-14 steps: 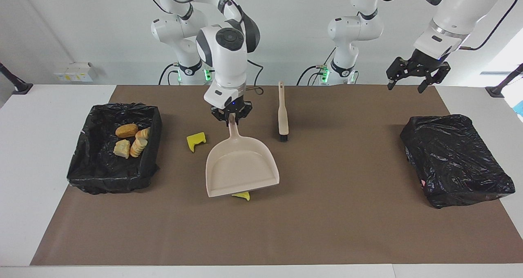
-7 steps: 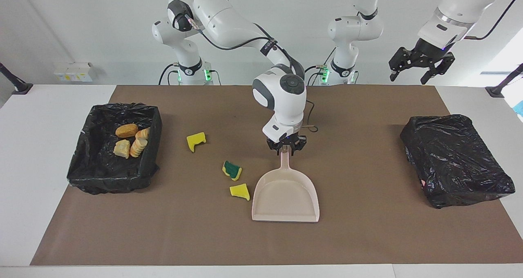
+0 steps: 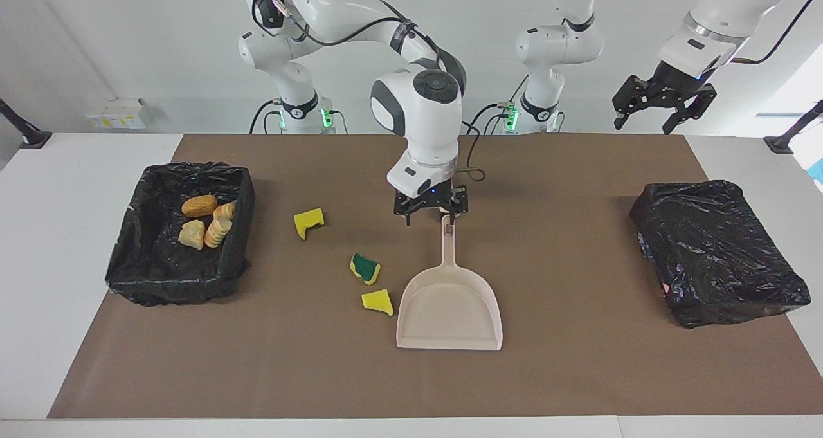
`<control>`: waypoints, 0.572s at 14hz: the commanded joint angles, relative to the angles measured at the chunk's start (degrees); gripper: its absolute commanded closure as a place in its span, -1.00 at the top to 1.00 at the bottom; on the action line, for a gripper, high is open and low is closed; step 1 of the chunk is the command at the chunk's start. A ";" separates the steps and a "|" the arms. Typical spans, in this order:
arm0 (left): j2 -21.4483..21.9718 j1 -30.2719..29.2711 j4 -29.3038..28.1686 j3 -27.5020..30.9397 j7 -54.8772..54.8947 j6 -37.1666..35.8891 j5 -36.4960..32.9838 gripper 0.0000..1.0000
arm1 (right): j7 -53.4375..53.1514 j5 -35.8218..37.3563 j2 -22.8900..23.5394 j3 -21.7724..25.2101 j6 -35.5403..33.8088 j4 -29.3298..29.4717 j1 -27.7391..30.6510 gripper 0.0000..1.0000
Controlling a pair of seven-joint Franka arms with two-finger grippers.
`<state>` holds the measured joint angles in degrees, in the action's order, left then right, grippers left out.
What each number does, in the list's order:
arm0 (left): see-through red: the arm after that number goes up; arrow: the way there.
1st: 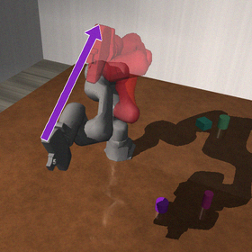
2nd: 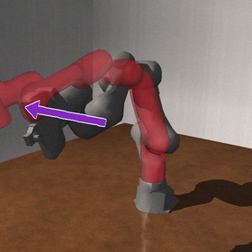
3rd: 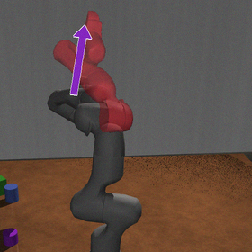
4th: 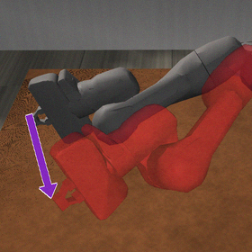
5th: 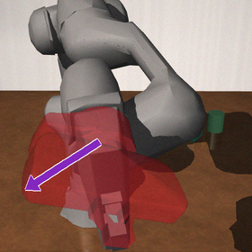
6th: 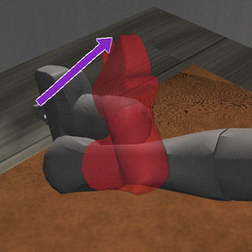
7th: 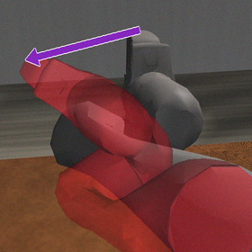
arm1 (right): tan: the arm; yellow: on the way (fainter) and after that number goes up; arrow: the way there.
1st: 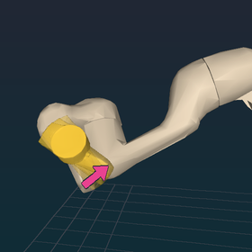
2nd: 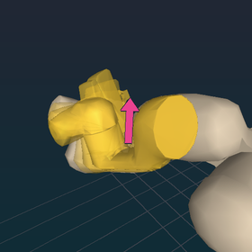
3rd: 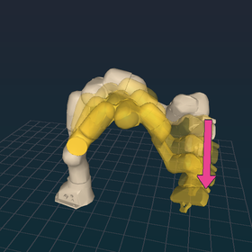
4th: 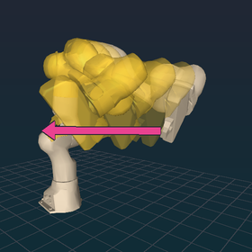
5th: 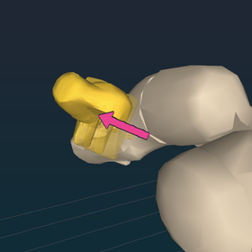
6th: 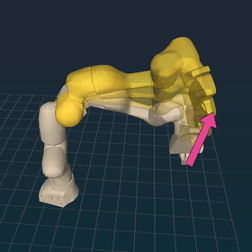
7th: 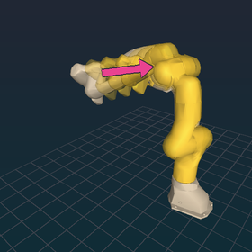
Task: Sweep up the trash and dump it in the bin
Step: 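Place the dustpan back at the table center with the right gripper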
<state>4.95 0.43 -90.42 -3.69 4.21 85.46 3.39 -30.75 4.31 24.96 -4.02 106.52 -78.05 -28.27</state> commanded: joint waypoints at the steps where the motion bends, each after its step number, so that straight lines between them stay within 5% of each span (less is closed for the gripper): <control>1: -0.03 -0.26 0.06 -0.18 0.62 0.58 -0.93 1.00 | 9.09 -1.50 -5.53 -0.46 -4.37 -3.16 4.61 1.00; 8: -0.11 -0.34 -0.02 -0.09 -0.08 0.41 -1.02 1.00 | 36.16 -0.71 -11.60 0.15 -12.74 -2.55 16.91 1.00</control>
<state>4.88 0.43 -90.42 -3.57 4.19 85.55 3.39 -1.30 4.21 16.28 -3.65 94.55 -78.51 -13.95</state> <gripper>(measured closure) 0.000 0.000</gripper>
